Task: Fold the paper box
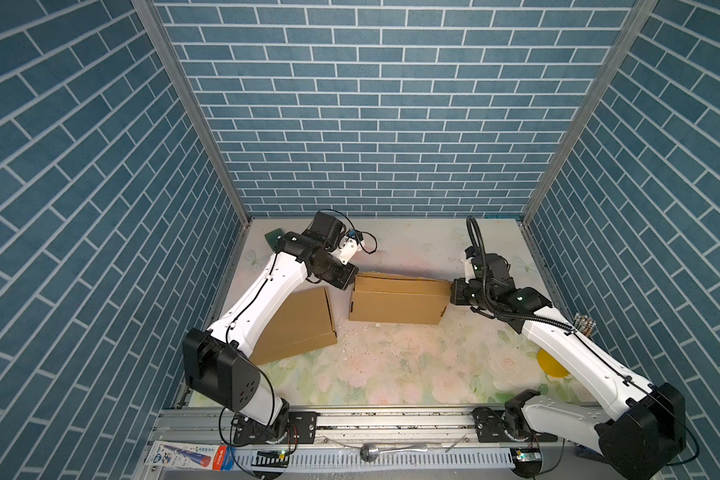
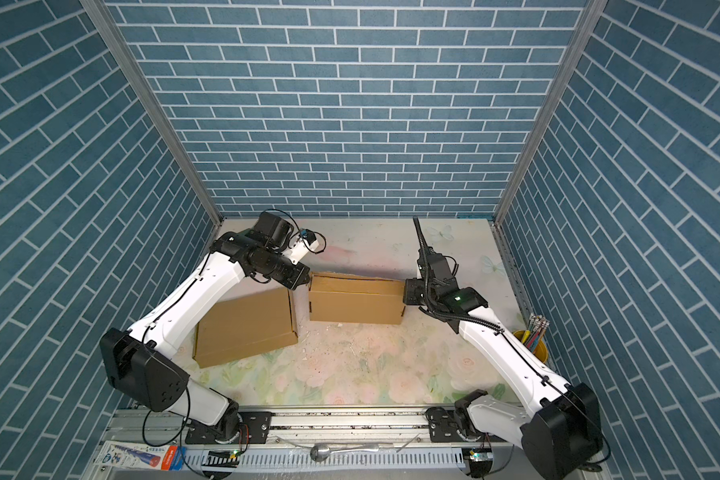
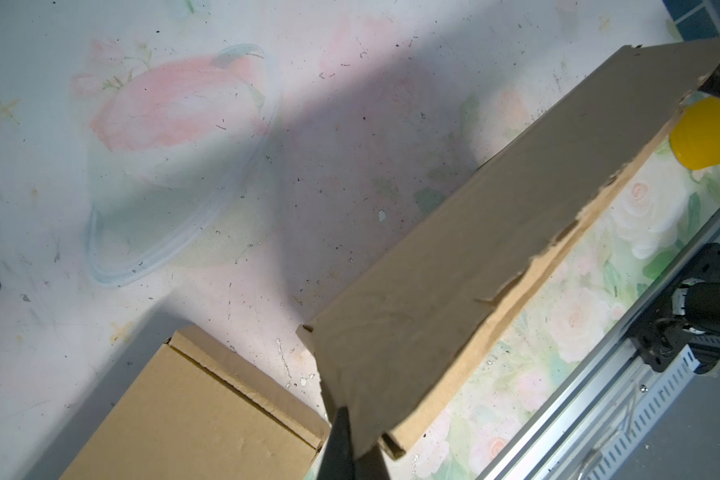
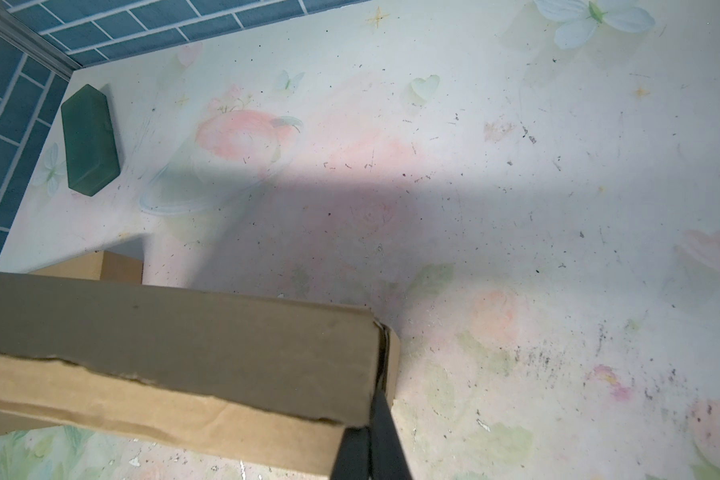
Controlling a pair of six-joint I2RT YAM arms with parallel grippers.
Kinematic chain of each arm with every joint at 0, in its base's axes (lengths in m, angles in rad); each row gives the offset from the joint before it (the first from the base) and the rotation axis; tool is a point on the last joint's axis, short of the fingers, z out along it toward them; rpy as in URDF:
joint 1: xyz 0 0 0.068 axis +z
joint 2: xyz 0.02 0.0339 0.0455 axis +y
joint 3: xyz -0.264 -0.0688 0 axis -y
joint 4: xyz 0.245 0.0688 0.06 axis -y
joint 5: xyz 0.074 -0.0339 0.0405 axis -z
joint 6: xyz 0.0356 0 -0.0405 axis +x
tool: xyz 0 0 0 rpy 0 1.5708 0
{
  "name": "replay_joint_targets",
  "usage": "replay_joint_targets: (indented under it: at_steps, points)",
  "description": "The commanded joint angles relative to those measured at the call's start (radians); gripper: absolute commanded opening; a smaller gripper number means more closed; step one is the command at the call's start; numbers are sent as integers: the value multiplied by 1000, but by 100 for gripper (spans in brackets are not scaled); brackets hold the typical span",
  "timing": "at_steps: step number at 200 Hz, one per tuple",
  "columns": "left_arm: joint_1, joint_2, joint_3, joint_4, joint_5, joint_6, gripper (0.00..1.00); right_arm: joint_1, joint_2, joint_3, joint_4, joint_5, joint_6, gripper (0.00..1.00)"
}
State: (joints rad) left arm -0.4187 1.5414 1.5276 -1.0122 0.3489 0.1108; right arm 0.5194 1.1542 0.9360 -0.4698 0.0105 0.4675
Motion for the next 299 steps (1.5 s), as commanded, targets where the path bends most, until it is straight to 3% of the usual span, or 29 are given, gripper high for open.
replay_joint_targets:
  at_steps: [1, 52, 95, 119, 181, 251, 299]
  points:
    - [17, 8, 32, -28, 62, -20, 2, 19, 7, -51, -94, 22, 33, 0]
    - [35, 32, 44, -68, 116, -10, 1, 27, -8, -16, -154, 148, -94, 0]
    - [43, 10, 3, -35, 162, -43, 1, 37, 12, -2, -140, 109, -76, 0]
    - [50, 6, -14, -39, 158, -40, 1, 36, 12, -12, -121, 56, -67, 0]
    - [62, 11, -17, -72, 129, -5, 1, -42, 36, 20, -136, -183, -46, 18]
    - [61, 12, -24, -65, 132, -2, 1, -128, 35, 26, -105, -371, -14, 29]
    - [63, 18, -11, -60, 144, -9, 1, -128, 69, -31, -55, -373, 6, 31]
